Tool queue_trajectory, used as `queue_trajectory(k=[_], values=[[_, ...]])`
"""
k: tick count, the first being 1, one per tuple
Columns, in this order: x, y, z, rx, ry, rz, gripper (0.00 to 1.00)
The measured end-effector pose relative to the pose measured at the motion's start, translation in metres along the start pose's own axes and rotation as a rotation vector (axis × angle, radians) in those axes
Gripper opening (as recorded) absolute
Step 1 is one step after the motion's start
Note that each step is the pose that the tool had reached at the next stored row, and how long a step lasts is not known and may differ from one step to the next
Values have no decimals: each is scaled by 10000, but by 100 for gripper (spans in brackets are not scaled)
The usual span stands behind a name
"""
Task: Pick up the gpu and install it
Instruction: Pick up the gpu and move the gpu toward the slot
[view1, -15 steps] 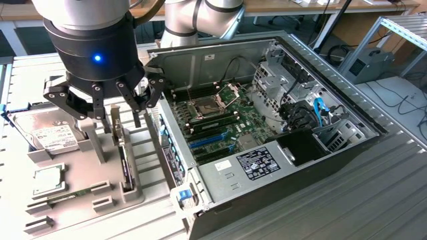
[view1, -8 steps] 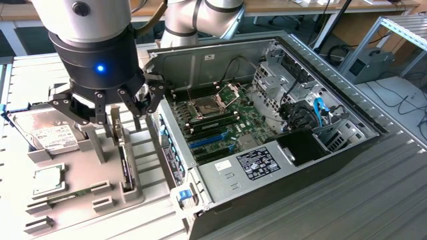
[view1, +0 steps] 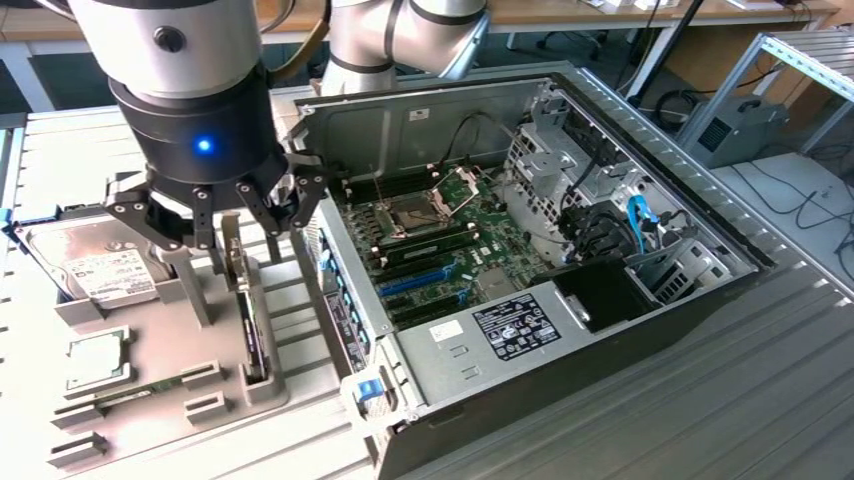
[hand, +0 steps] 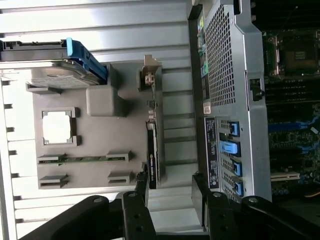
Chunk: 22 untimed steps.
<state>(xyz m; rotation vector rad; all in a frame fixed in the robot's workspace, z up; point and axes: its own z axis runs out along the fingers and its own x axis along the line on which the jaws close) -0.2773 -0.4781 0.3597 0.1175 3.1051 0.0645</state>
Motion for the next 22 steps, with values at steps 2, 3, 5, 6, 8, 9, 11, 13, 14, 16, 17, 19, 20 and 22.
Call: queue_trajectory(k=[2, 3, 5, 6, 8, 9, 11, 13, 14, 16, 17, 19, 20, 22], values=[[3, 15, 37, -1, -1, 0, 48], [5, 29, 70, 0, 1, 0, 48], [7, 44, 115, 0, 1, 0, 48], [8, 48, 132, 1, 1, 0, 48], [10, 58, 171, 0, 0, 0, 48], [11, 62, 188, 0, 1, 0, 48], [13, 72, 228, 0, 1, 0, 48], [15, 82, 264, 0, 0, -1, 48], [16, 87, 284, 0, 0, 0, 48], [20, 103, 334, 1, 1, 0, 48], [21, 108, 351, 0, 0, 0, 48], [25, 118, 387, -1, -1, -1, 48], [27, 123, 401, 0, 1, -1, 48], [30, 132, 429, 1, 1, 0, 48]])
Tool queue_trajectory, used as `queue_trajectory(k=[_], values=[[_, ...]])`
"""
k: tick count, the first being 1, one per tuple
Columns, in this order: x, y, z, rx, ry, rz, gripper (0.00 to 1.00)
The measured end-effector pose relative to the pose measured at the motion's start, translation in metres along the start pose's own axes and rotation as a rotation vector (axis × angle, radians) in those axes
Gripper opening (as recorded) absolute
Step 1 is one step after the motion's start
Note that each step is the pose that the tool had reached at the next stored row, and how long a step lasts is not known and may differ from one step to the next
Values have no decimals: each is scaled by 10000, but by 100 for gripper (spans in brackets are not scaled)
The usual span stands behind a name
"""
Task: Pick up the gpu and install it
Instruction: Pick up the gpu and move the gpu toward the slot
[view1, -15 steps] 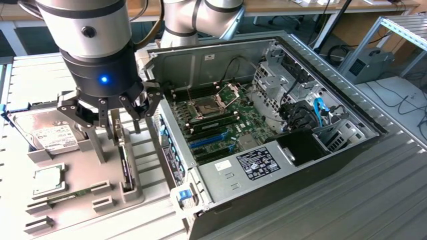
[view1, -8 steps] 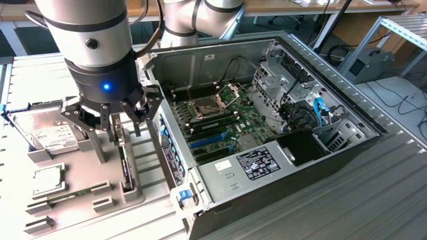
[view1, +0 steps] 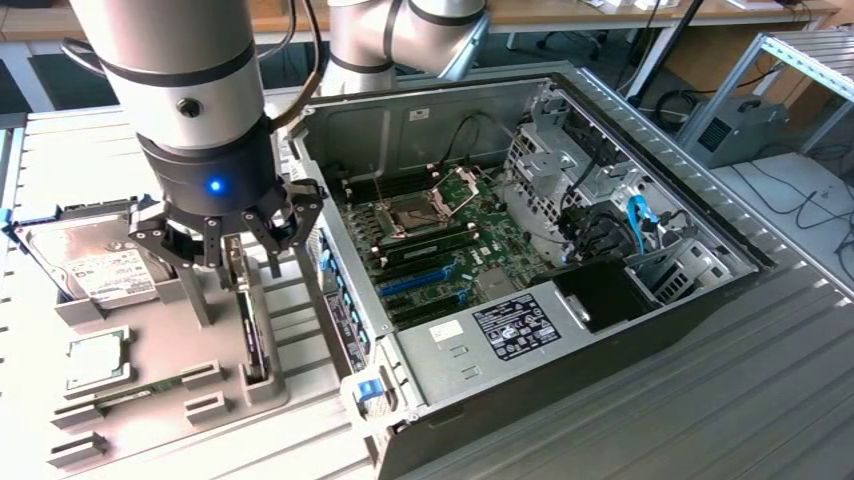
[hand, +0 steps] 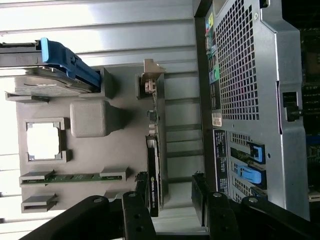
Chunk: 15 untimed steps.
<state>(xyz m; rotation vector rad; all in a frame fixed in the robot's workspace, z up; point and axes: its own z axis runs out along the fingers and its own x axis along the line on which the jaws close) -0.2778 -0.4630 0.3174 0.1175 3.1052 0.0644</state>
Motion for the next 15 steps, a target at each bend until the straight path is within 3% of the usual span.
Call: queue_trajectory(k=[15], values=[[82, 114, 212, -2, 2, -47, 48]])
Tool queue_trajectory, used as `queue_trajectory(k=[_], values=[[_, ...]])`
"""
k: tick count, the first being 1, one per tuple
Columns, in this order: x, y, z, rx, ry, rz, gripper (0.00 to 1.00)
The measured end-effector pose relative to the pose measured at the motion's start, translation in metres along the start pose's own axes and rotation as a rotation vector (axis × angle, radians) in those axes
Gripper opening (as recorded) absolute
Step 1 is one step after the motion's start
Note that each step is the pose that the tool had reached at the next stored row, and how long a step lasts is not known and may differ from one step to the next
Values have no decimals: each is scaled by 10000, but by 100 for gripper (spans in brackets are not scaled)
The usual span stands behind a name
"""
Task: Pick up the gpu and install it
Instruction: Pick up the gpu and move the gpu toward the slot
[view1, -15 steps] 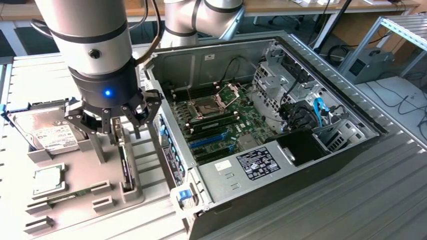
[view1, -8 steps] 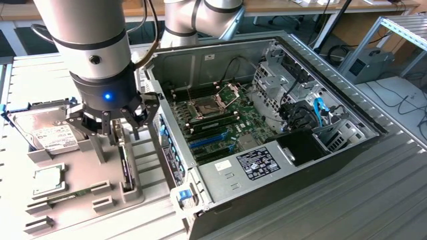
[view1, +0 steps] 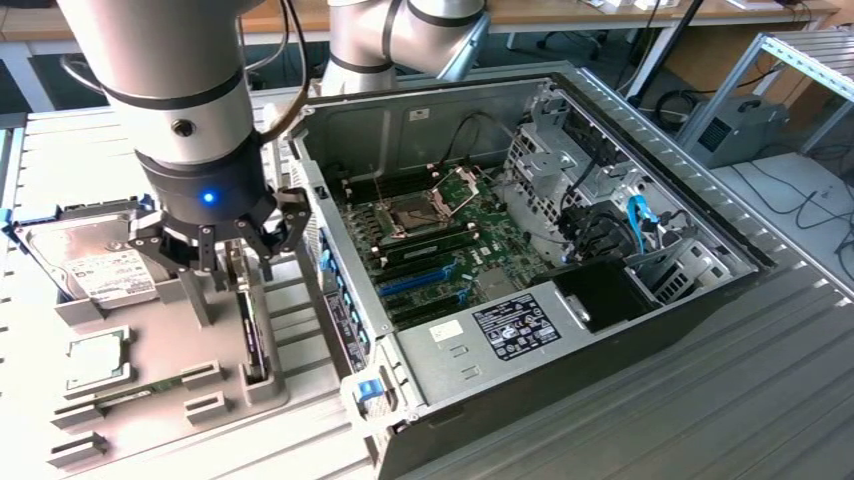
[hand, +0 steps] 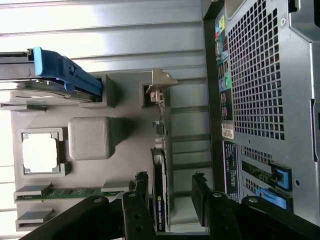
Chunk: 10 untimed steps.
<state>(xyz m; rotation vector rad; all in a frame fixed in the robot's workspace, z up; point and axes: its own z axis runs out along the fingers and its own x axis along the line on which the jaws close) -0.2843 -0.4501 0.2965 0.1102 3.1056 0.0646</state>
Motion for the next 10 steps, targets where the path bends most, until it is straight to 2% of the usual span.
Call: queue_trajectory(k=[3, 5, 10], values=[[1, 0, 17, -11, 14, -334, 48], [2, 0, 32, -21, 32, -750, 48], [19, -3, 105, -24, 34, -803, 48]])
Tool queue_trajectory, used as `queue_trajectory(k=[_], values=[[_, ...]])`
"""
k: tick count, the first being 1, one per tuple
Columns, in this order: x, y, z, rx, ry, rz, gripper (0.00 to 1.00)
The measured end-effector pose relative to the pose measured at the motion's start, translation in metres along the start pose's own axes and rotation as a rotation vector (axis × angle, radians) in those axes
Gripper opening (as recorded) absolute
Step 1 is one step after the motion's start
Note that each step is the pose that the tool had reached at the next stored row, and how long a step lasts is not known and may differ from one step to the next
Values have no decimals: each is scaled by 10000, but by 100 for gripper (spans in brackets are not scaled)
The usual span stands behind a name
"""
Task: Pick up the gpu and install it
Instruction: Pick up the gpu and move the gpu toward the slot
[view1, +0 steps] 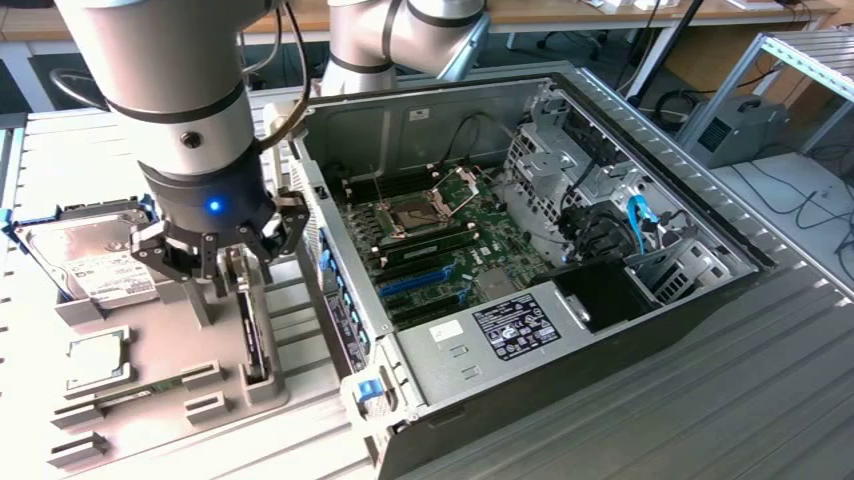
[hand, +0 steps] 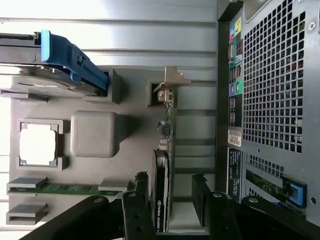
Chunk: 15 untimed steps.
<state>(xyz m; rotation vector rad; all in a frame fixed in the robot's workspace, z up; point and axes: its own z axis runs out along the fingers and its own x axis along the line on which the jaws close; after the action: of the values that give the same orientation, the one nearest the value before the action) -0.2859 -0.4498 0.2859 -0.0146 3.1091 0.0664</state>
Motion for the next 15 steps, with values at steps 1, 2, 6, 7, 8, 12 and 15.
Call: queue_trajectory(k=[1, 2, 6, 7, 8, 12, 15], values=[[6, -1, 17, 0, 0, 0, 48], [11, -2, 36, 0, 1, 0, 48], [17, -5, 115, 0, 0, 0, 48], [19, -5, 136, 0, 0, -1, 48], [28, -5, 165, 0, -1, 1, 48], [46, -8, 265, 0, 0, -1, 48], [47, 21, 321, 3, 1, 11, 48]])
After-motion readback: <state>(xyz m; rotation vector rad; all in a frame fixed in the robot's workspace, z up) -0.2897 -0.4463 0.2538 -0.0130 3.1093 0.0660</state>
